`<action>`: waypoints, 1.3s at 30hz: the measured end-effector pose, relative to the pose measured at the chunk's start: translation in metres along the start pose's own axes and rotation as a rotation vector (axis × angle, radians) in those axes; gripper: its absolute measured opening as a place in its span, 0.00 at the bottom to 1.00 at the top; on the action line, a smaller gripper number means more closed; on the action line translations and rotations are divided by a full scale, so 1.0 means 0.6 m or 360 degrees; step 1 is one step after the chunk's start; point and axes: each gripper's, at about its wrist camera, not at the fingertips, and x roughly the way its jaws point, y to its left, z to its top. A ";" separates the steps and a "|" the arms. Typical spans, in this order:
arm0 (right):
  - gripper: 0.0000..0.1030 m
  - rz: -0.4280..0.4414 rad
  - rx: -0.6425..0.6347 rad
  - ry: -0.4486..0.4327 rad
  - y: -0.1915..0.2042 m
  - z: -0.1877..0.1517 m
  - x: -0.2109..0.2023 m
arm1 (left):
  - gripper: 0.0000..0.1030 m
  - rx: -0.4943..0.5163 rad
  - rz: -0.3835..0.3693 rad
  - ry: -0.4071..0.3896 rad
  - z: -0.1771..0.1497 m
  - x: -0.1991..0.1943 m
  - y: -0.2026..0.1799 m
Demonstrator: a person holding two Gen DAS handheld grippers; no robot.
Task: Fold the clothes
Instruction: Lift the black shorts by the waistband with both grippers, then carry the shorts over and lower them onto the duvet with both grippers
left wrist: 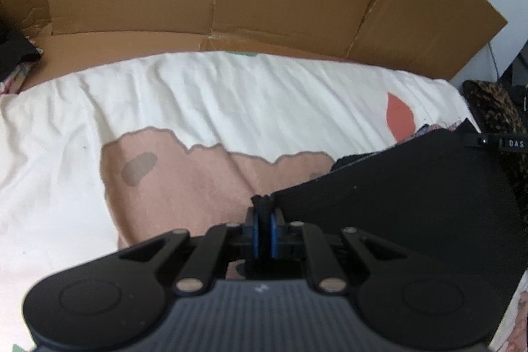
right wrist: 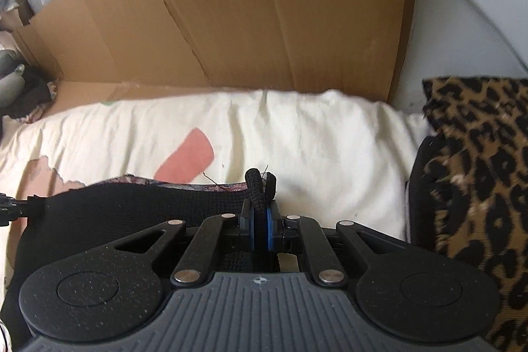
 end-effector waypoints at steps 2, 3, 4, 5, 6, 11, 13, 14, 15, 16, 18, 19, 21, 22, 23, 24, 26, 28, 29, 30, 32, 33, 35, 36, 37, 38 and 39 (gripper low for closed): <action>0.05 -0.0008 -0.0034 0.0017 0.005 -0.004 0.012 | 0.07 0.0015 0.0008 -0.0003 0.000 0.004 -0.003; 0.06 -0.0010 -0.0052 0.0025 0.007 -0.005 0.017 | 0.07 0.0013 0.0009 -0.0007 0.000 0.004 -0.002; 0.06 -0.0012 -0.0070 0.0033 0.009 -0.007 0.021 | 0.07 0.0008 0.0010 -0.0009 0.001 0.005 -0.001; 0.06 -0.0012 -0.0069 0.0040 0.007 -0.008 0.024 | 0.07 0.0004 0.0010 -0.0011 0.002 0.006 0.000; 0.06 -0.0010 -0.0060 0.0045 0.006 -0.009 0.027 | 0.07 0.0007 0.0014 -0.0012 0.001 0.007 -0.001; 0.09 -0.0066 -0.0079 0.0049 0.006 -0.014 0.025 | 0.13 0.0030 0.0044 -0.0041 0.002 0.009 -0.011; 0.10 -0.0106 -0.0104 0.0013 0.006 -0.014 0.006 | 0.14 0.0022 0.0090 -0.0057 0.006 -0.006 -0.014; 0.10 -0.0109 -0.0120 -0.0011 0.004 -0.014 -0.006 | 0.14 0.0032 0.0113 -0.0083 0.007 -0.017 -0.019; 0.10 -0.0113 -0.0136 -0.0035 0.002 -0.013 -0.018 | 0.14 0.0053 0.0133 -0.0113 0.009 -0.031 -0.024; 0.10 -0.0117 -0.0152 -0.0059 0.000 -0.013 -0.030 | 0.14 0.0069 0.0140 -0.0138 0.011 -0.041 -0.029; 0.12 -0.0116 -0.0156 -0.0110 -0.004 -0.011 -0.054 | 0.14 0.0076 0.0124 -0.0190 0.014 -0.061 -0.042; 0.12 -0.0111 -0.0138 -0.0137 -0.005 -0.008 -0.064 | 0.14 0.0079 0.0105 -0.0206 0.014 -0.067 -0.049; 0.12 -0.0088 -0.0137 -0.0161 0.002 -0.011 -0.079 | 0.14 0.0099 0.0059 -0.0231 0.013 -0.077 -0.064; 0.12 -0.0077 -0.0136 -0.0174 0.005 -0.013 -0.087 | 0.14 0.0116 0.0036 -0.0241 0.012 -0.081 -0.073; 0.12 -0.0066 -0.0136 -0.0186 0.009 -0.015 -0.095 | 0.14 0.0143 0.0023 -0.0251 0.011 -0.082 -0.084; 0.12 -0.0050 -0.0152 -0.0189 0.019 -0.018 -0.097 | 0.14 0.0171 0.0012 -0.0264 0.008 -0.085 -0.096; 0.12 0.0019 -0.0190 -0.0192 0.040 -0.024 -0.099 | 0.16 0.0200 -0.0029 -0.0273 0.004 -0.085 -0.112; 0.12 0.0079 -0.0248 -0.0200 0.066 -0.030 -0.099 | 0.18 0.0229 -0.0059 -0.0262 0.000 -0.080 -0.129; 0.12 0.0102 -0.0273 -0.0201 0.076 -0.032 -0.099 | 0.18 0.0243 -0.0076 -0.0257 -0.002 -0.077 -0.136; 0.12 0.0126 -0.0291 -0.0200 0.086 -0.034 -0.095 | 0.18 0.0254 -0.0099 -0.0252 -0.004 -0.075 -0.142; 0.12 0.0162 -0.0324 -0.0199 0.103 -0.038 -0.090 | 0.18 0.0272 -0.0146 -0.0241 -0.010 -0.071 -0.153; 0.12 0.0169 -0.0331 -0.0193 0.110 -0.040 -0.087 | 0.19 0.0259 -0.0175 -0.0233 -0.011 -0.068 -0.156; 0.14 0.0182 -0.0344 -0.0183 0.122 -0.045 -0.082 | 0.26 0.0237 -0.0234 -0.0213 -0.015 -0.061 -0.163; 0.14 0.0181 -0.0356 -0.0186 0.128 -0.049 -0.079 | 0.32 0.0254 -0.0247 -0.0209 -0.017 -0.059 -0.168; 0.15 0.0179 -0.0367 -0.0189 0.134 -0.052 -0.076 | 0.32 0.0293 -0.0243 -0.0208 -0.020 -0.055 -0.174; 0.16 0.0188 -0.0386 -0.0198 0.139 -0.057 -0.076 | 0.32 0.0328 -0.0239 -0.0206 -0.023 -0.051 -0.179; 0.15 0.0191 -0.0403 -0.0203 0.145 -0.061 -0.075 | 0.32 0.0344 -0.0232 -0.0196 -0.025 -0.047 -0.181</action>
